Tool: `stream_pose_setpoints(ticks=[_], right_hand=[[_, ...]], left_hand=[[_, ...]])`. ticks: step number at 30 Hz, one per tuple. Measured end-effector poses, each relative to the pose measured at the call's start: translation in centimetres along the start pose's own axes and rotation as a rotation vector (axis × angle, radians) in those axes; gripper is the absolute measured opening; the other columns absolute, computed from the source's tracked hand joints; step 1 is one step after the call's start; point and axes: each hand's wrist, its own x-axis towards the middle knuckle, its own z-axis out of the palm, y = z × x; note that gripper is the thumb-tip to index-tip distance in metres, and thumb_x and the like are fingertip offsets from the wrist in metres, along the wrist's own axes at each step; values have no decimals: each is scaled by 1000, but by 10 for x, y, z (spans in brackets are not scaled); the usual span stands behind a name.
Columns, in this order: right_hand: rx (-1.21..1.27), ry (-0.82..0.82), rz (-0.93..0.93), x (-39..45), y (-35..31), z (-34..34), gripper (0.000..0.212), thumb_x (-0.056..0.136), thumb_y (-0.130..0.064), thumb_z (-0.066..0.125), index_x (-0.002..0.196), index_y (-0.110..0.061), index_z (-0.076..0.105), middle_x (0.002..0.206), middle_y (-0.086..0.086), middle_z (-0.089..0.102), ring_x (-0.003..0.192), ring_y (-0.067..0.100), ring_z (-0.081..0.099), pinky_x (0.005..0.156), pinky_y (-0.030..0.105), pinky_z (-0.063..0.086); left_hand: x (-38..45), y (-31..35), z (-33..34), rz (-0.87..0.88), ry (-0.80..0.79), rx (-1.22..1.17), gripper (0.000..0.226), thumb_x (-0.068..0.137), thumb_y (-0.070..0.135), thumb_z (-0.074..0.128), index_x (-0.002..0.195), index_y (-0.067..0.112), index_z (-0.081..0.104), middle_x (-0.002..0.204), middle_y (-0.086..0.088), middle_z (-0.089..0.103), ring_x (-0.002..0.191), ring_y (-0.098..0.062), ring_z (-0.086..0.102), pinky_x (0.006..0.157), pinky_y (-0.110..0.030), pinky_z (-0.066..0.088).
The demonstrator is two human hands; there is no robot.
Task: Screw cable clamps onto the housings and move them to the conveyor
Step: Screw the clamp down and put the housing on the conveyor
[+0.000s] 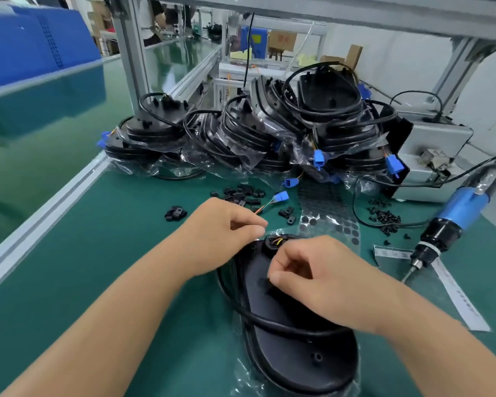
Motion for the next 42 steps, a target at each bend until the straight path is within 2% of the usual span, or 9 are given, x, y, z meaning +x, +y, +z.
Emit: stream_pose_setpoints(ticks=[5, 8, 11, 17, 21, 25, 27, 33, 42], right_hand=[[-141, 25, 33, 2, -3, 8, 13, 88, -30, 59, 75, -28, 62, 60, -20, 58, 58, -1, 51, 58, 16, 36], [-199, 52, 45, 3, -2, 11, 12, 88, -33, 58, 77, -30, 61, 60, -26, 56, 59, -3, 49, 57, 16, 35], [-226, 67, 50, 2, -3, 12, 11, 88, -36, 57, 79, -30, 61, 62, -32, 55, 60, -5, 49, 56, 16, 32], [-271, 117, 27, 1, -1, 16, 12, 87, -38, 58, 77, -32, 59, 63, -24, 57, 63, -4, 49, 58, 15, 33], [-306, 160, 13, -1, -1, 19, 12, 86, -41, 57, 76, -34, 57, 66, -22, 58, 69, -6, 51, 57, 13, 33], [-339, 191, 2, -3, 0, 22, 11, 86, -41, 56, 77, -34, 56, 65, -20, 56, 72, -8, 50, 59, 11, 35], [-345, 198, -1, -2, 0, 23, 11, 86, -41, 55, 78, -34, 55, 65, -21, 55, 73, -9, 50, 59, 11, 35], [-352, 202, 3, -3, -1, 24, 11, 86, -41, 56, 78, -34, 55, 67, -20, 56, 72, -6, 51, 59, 12, 36], [-354, 126, 66, 3, -7, 16, 18, 84, -44, 62, 83, -33, 47, 71, -18, 59, 71, -5, 50, 61, 13, 34]], left_hand=[[-5, -4, 6, 7, 3, -29, 19, 91, 24, 63, 106, 29, 74, 96, 22, 68, 92, 14, 59, 78, 4, 39], [-6, -5, 9, 18, 16, -63, 18, 91, 22, 63, 104, 27, 75, 86, 26, 65, 89, 18, 57, 75, 6, 37], [-7, -7, 10, 18, 20, -99, 17, 91, 23, 63, 100, 26, 76, 81, 30, 64, 89, 15, 58, 75, 4, 39], [-9, -8, 11, -14, 9, -141, 17, 92, 28, 61, 98, 29, 77, 92, 17, 73, 87, 5, 63, 81, -13, 49], [-10, -6, 11, -28, -13, -140, 20, 93, 29, 58, 97, 24, 77, 94, 4, 75, 94, -12, 66, 87, -30, 52], [-11, -6, 11, 4, 14, -155, 18, 93, 23, 60, 99, 19, 77, 87, 17, 70, 91, 4, 60, 79, -4, 42], [-11, -7, 11, 17, 23, -157, 17, 92, 22, 61, 99, 18, 76, 85, 20, 68, 91, 6, 58, 76, 1, 38], [-11, -9, 13, 29, 29, -157, 17, 92, 22, 60, 95, 14, 75, 98, 0, 71, 91, -10, 59, 77, -10, 43], [-13, -6, 12, 1, 36, -155, 17, 93, 25, 60, 97, 23, 76, 93, 14, 73, 87, 3, 60, 78, -6, 42]])
